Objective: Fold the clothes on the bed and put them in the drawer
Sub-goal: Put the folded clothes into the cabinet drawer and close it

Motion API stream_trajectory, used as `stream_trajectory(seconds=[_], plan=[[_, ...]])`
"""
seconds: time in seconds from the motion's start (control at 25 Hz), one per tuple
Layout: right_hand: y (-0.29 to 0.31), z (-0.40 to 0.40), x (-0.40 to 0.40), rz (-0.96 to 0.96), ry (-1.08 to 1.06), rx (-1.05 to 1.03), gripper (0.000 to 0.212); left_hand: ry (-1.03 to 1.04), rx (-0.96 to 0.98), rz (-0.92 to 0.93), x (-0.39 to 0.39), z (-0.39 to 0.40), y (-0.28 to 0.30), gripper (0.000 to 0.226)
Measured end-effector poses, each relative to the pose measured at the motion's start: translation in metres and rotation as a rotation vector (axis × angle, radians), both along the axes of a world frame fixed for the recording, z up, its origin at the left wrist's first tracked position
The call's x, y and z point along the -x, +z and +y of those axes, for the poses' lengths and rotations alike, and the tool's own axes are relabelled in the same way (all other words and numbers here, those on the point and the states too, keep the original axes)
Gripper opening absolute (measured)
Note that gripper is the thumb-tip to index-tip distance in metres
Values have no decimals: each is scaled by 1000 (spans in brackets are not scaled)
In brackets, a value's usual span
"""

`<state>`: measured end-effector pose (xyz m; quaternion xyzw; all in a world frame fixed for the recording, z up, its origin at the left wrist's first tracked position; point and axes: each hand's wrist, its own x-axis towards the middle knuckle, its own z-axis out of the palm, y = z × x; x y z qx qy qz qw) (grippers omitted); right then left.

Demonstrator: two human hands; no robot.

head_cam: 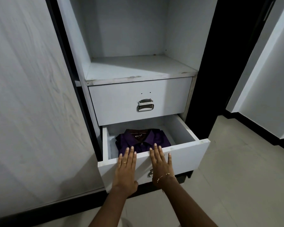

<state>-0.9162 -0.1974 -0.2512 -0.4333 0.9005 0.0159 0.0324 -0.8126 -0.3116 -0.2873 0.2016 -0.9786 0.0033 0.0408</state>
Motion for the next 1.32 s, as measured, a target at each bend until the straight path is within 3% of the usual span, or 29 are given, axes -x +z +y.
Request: stream_trajectory(seconds=[0.28, 0.56, 0.72, 1.2, 1.32], plan=[[-9, -58, 43, -23, -19, -8, 107, 49, 66, 15, 40, -55, 1, 146], [-12, -131, 96, -2, -11, 51, 100, 151, 202, -27, 94, -116, 12, 111], [-20, -158, 113, 31, -2, 86, 102, 185, 275, -6, 111, -142, 10, 111], [-53, -189, 135, 53, -12, 174, 102, 251, 270, 2, 140, -167, -20, 107], [-56, -196, 139, 67, 15, 242, 103, 275, 320, 87, 144, -173, -27, 103]])
